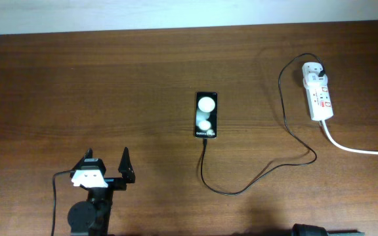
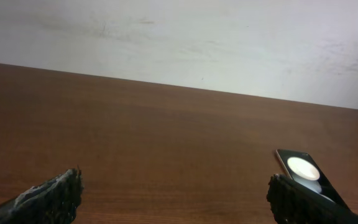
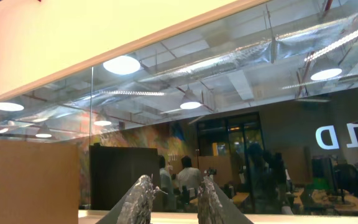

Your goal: Plug charger to phone and switch on socket

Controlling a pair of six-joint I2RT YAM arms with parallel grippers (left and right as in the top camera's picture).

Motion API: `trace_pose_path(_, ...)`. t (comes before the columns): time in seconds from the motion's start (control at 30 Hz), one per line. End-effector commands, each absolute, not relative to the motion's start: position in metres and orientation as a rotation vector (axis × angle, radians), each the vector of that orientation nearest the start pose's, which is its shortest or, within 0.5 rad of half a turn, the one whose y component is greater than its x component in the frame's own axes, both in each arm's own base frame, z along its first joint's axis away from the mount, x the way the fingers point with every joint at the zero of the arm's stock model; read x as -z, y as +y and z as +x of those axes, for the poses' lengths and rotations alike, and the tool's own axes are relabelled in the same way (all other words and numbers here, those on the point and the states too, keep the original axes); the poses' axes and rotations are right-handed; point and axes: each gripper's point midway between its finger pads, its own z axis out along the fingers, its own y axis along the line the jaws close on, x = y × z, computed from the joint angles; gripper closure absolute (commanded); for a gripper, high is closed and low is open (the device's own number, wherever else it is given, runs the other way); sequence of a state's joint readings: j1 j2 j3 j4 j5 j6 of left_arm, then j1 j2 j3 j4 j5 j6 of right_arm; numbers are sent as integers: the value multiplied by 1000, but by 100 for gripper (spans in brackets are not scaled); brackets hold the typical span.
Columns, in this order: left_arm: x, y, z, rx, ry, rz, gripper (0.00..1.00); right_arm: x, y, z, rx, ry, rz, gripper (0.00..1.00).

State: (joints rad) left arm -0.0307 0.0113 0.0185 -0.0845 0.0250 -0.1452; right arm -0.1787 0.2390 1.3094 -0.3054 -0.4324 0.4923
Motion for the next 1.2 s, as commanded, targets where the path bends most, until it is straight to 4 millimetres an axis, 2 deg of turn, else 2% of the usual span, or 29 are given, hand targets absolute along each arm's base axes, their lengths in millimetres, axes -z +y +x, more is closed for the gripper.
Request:
trace_pose_path(0.0,-156,-11,246,135,1652,-64,1,-578,74,-1,-468,874,-141,72)
trace_pose_path(0.17,-157,-10,246,134,1646,-65,1,-574,76,-18,-460,837,-156,70)
trace_pose_path(0.4,-157,-11,246,135,1647,-64,1,-575,76,-22,-481,818,-173,67)
trace_pose_path(0.5,-157,-6,246,113,1645,-83,1,-574,77,-33,-471,794,-188,61)
trace_pose_path(0.53,-156,-5,246,69,1652,-47,1,-570,79,-42,-468,778,-194,55)
trace_pose_path(0.57,-156,-8,246,-2,1652,58,1,-563,80,-50,-465,762,-200,52)
trace_pose_path(0.6,-156,-8,246,-36,1651,93,1,-555,78,-56,-456,743,-186,49)
trace_pose_path(0.63,-156,-9,246,-28,1649,101,1,-549,73,-56,-449,739,-157,49)
trace_pose_path(0.7,-156,-11,246,-23,1650,106,1,-549,68,-54,-447,738,-134,45)
trace_pose_path(0.73,-155,-10,246,-23,1653,106,1,-549,67,-53,-447,738,-130,36)
trace_pose_path(0.77,-155,-10,246,-25,1653,104,1,-549,67,-53,-446,738,-130,16)
trace_pose_path(0.8,-155,-10,246,-25,1653,104,1,-550,66,-54,-443,733,-121,1)
trace_pose_path(0.83,-155,-10,246,-25,1653,104,1,-553,62,-54,-434,717,-105,1)
trace_pose_path(0.87,-155,-10,246,-25,1653,104,1,-560,47,-54,-402,653,-33,1)
trace_pose_path(0.9,-155,-10,246,-25,1653,104,1,-558,37,-44,-388,654,21,1)
trace_pose_path(1.03,-155,-10,246,-25,1653,104,1,-547,32,-17,-400,701,49,1)
trace_pose_path(1.13,-155,-10,246,-25,1653,104,1,-519,26,25,-405,827,92,1)
trace_pose_path(1.17,-155,-10,246,-25,1653,104,1,-499,24,47,-409,916,123,1)
